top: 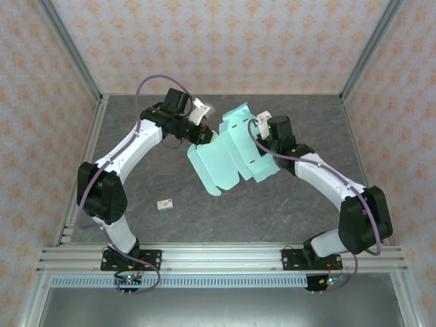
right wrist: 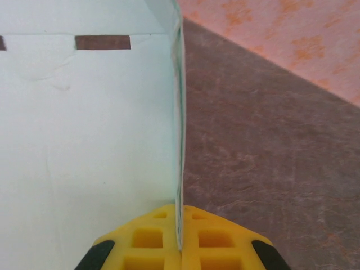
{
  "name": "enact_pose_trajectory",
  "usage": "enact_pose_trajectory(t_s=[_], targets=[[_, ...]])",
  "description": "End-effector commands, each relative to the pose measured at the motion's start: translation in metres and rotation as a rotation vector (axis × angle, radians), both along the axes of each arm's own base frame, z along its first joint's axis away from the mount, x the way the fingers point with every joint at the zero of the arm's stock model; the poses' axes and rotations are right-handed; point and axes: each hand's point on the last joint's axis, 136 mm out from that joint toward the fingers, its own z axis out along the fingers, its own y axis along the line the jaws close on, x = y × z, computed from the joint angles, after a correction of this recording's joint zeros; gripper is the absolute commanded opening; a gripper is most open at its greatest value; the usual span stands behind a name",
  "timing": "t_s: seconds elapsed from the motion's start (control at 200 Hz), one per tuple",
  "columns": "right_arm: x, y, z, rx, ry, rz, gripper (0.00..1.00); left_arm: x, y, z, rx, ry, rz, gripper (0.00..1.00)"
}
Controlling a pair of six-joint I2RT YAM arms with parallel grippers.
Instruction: Fold the paper box
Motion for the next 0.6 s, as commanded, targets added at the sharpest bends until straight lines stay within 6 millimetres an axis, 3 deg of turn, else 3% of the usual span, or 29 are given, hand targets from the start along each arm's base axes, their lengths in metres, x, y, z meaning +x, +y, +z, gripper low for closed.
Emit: enact_pose_trajectory(t_s=[0.0,0.205,0.345,0.595], targets=[[-0.018,0.014,-0.012,0.027,0.165,0.141,0.00,-0.004,0.006,-0.012,0.040,0.032,0.058,0.10],[-0.024,0.008,-0.026,0.035,0.292,0.178,0.00,-0.001,0.013,-0.048,0.081,0.075,0.107,0.29],[-0.026,0.011,-0.032,0.032,0.333,0.210,0.00,0.012,0.028,-0.064,0.131,0.026,0.214,0.43],[-0.024,0.011,-0.045,-0.005,0.363,0.229,0.00,0.018,0.012,-0.081,0.101,-0.015,0.191,0.61]])
